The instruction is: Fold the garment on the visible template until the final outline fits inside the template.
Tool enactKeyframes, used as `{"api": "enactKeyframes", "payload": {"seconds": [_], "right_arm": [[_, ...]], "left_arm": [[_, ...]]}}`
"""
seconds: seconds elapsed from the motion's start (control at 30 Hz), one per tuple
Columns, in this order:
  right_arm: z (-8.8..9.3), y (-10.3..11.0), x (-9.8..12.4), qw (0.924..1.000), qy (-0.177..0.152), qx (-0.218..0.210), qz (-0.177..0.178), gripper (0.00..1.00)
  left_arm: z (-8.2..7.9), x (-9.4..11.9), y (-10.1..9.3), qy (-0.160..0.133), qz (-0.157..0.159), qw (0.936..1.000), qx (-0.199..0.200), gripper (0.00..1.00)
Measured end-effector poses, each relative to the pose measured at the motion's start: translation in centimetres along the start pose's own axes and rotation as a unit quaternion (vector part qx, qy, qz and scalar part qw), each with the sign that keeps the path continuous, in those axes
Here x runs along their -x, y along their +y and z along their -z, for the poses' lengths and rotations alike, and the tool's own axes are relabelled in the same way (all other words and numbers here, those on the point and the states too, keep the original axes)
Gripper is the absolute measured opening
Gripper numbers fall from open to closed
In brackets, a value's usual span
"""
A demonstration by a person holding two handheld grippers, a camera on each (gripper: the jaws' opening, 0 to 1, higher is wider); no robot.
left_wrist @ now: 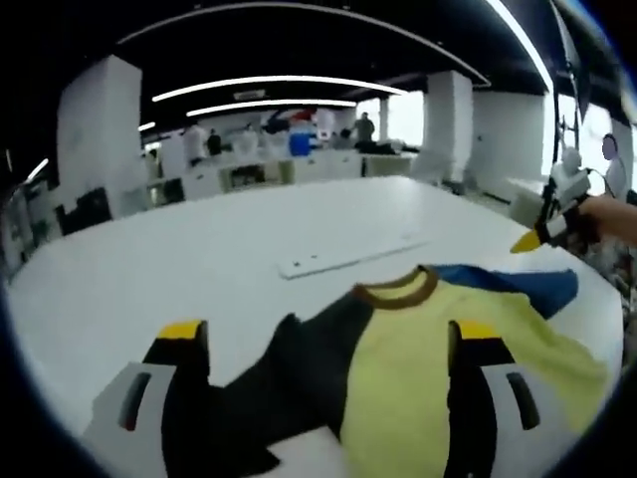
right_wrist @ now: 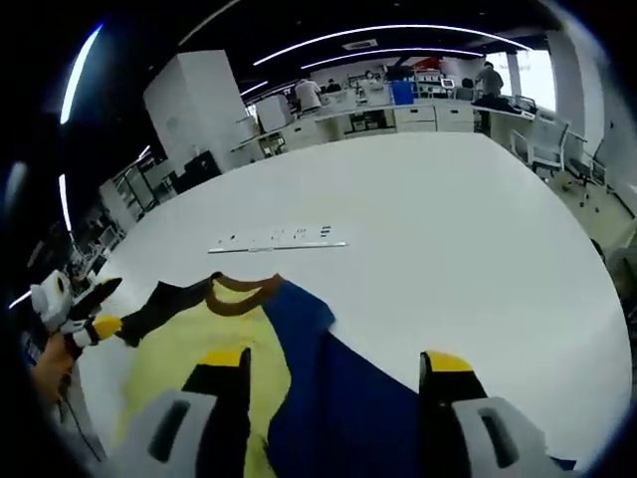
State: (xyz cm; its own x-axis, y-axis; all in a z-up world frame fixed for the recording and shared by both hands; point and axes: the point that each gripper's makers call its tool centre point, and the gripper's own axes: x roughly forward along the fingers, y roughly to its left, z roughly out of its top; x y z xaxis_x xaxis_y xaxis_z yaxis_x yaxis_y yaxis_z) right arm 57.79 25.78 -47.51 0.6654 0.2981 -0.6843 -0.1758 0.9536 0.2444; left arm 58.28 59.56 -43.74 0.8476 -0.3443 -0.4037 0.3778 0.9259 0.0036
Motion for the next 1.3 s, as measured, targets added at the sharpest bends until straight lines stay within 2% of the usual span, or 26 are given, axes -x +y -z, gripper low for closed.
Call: {"api": "enactKeyframes", "payload": {"seconds": [0.2, 0.4, 0.8, 0.93, 1.17, 1.23, 1.3], "right_arm": [[1.5, -2.1, 1.8, 0.9998, 0.002, -0.006, 0.02, 0.67], [4.2, -4.3, 3.3, 0.9979, 0.035, -0.008, 0.055, 0.65], [8.3, -8.3, 5.6, 0.9917, 0.065, -0.034, 0.106, 0.58], [9.4, -9.3, 6.0, 0.9895, 0.072, -0.043, 0.118, 0.54], [11.0, -10.3, 6.3, 0.9869, 0.075, -0.056, 0.131, 0.47], [11.0, -10.7, 6.4, 0.9873, 0.067, -0.04, 0.138, 0.44], [11.2, -10.5, 6.5, 0.9869, 0.074, -0.035, 0.139, 0.42]], "left_arm": [[0.3, 1.7, -0.7, 0.0, 0.013, 0.9999, 0.009, 0.99], [0.0, 3.2, -1.6, -0.005, 0.024, 0.9994, 0.023, 0.99], [0.3, 5.7, -3.1, -0.001, 0.038, 0.9993, 0.005, 0.96], [0.0, 6.7, -3.6, -0.015, 0.041, 0.999, 0.001, 0.96], [0.5, 8.2, -4.3, -0.011, 0.043, 0.999, -0.003, 0.94], [0.7, 8.7, -4.4, -0.011, 0.043, 0.999, -0.001, 0.93], [0.8, 8.9, -4.4, -0.012, 0.042, 0.9991, 0.0, 0.93]]}}
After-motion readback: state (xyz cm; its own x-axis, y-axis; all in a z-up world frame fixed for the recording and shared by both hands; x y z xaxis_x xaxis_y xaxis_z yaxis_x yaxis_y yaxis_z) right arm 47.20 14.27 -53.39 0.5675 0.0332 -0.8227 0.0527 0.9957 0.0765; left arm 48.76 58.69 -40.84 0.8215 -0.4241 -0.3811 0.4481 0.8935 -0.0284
